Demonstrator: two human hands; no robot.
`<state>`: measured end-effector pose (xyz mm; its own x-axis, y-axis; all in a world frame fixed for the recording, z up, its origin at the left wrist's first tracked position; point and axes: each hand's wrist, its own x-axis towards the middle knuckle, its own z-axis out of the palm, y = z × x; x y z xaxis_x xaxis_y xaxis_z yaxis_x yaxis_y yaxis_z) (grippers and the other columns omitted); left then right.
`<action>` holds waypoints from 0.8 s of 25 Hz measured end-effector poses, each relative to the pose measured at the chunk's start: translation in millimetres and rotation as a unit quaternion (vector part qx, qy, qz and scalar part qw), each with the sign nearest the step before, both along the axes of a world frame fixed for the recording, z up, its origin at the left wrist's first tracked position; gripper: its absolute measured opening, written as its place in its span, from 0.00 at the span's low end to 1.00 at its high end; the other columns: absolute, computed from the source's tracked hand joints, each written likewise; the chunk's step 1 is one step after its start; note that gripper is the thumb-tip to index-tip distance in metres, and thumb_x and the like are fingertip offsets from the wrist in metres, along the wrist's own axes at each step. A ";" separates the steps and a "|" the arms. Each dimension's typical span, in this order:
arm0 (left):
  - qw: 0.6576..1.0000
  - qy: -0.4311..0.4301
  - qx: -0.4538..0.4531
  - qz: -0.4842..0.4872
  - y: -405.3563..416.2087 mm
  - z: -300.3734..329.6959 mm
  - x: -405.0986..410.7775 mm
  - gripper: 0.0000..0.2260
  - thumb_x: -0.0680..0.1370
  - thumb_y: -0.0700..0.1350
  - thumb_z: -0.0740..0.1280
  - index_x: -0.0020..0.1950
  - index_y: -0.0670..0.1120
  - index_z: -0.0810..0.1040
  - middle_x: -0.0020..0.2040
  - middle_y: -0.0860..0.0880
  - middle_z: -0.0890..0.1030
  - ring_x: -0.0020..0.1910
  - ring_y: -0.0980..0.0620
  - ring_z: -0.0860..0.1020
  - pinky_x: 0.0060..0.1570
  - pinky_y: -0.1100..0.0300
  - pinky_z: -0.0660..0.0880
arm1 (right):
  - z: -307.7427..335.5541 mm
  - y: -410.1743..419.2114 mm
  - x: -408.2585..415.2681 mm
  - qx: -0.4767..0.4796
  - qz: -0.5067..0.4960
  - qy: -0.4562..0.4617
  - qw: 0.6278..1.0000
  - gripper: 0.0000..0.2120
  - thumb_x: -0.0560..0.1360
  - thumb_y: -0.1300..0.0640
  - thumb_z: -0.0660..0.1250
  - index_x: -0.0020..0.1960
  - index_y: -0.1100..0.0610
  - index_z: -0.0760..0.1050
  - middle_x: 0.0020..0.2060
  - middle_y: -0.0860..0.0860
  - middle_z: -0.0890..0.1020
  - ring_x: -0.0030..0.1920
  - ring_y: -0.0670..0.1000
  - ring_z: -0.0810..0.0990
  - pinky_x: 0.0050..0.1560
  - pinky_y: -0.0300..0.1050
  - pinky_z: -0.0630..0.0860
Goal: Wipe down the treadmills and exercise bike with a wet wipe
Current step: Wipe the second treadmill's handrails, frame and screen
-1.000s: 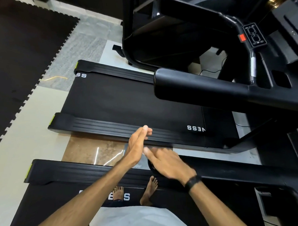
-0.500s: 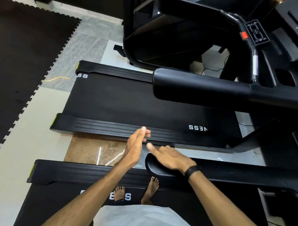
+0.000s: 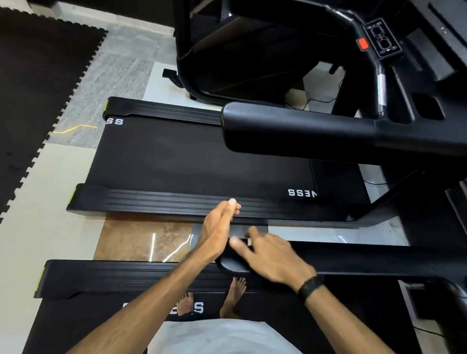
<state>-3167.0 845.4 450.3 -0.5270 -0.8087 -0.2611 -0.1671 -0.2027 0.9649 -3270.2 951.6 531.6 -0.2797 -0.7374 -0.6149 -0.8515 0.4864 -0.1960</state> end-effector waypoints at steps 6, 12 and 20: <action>0.995 -0.053 -0.062 -0.058 7.0 13.6 -3.4 0.38 0.74 0.77 0.48 0.52 0.46 0.80 0.50 0.47 0.83 0.54 0.48 0.79 0.60 0.42 0.73 | 16.9 103.5 -3.7 -0.101 0.089 0.048 0.990 0.45 0.76 0.24 0.34 0.81 0.53 0.35 0.81 0.47 0.38 0.79 0.43 0.32 0.79 0.48 0.35; 0.977 -0.112 -0.143 -0.115 7.0 23.4 -6.5 0.33 0.77 0.70 0.45 0.55 0.47 0.78 0.51 0.51 0.81 0.54 0.51 0.77 0.60 0.46 0.71 | -2.1 31.5 -1.8 -0.041 0.011 0.102 0.994 0.55 0.70 0.23 0.31 0.78 0.62 0.58 0.77 0.58 0.64 0.79 0.55 0.57 0.80 0.52 0.43; 0.939 -0.165 -0.254 -0.163 11.0 23.0 -0.9 0.25 0.80 0.65 0.45 0.52 0.51 0.75 0.46 0.56 0.77 0.48 0.53 0.74 0.54 0.52 0.68 | 12.2 102.7 -34.5 -0.045 0.012 0.108 0.993 0.50 0.71 0.23 0.27 0.82 0.55 0.41 0.82 0.49 0.46 0.80 0.44 0.36 0.77 0.55 0.29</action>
